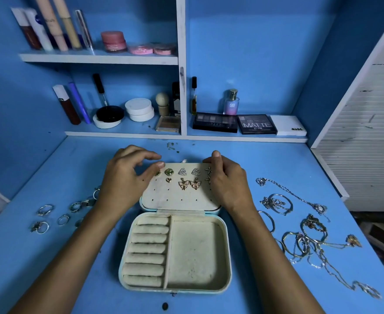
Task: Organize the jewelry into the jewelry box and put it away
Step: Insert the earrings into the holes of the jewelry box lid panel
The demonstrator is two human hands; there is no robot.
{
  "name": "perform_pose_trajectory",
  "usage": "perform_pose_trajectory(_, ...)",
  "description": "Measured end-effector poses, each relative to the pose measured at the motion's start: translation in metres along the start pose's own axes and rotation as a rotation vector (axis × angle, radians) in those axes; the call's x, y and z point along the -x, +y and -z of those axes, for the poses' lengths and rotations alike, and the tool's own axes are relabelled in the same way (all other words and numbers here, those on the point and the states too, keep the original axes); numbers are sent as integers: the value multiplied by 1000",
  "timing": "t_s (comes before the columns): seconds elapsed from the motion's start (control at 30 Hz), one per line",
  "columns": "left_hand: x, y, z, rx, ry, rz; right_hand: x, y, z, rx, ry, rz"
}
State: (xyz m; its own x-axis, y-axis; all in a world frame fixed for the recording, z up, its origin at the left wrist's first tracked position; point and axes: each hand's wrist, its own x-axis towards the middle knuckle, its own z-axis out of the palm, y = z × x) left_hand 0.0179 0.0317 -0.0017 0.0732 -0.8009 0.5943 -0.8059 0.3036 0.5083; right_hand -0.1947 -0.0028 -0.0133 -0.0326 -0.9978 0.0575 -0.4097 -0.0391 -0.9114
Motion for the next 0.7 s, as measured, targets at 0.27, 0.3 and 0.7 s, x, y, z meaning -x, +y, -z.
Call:
perform_pose_trajectory(0.27, 8, -2, -10, 134, -333, 365, -1, 0, -1, 4, 12, 10)
perform_pose_trajectory(0.3, 8, -2, -11, 139, -355, 379, -1, 0, -1, 5, 15, 14)
perform_pose_trajectory(0.7, 12, -6, -15, 218, -357, 510, 0, 5, 0, 30, 12, 60)
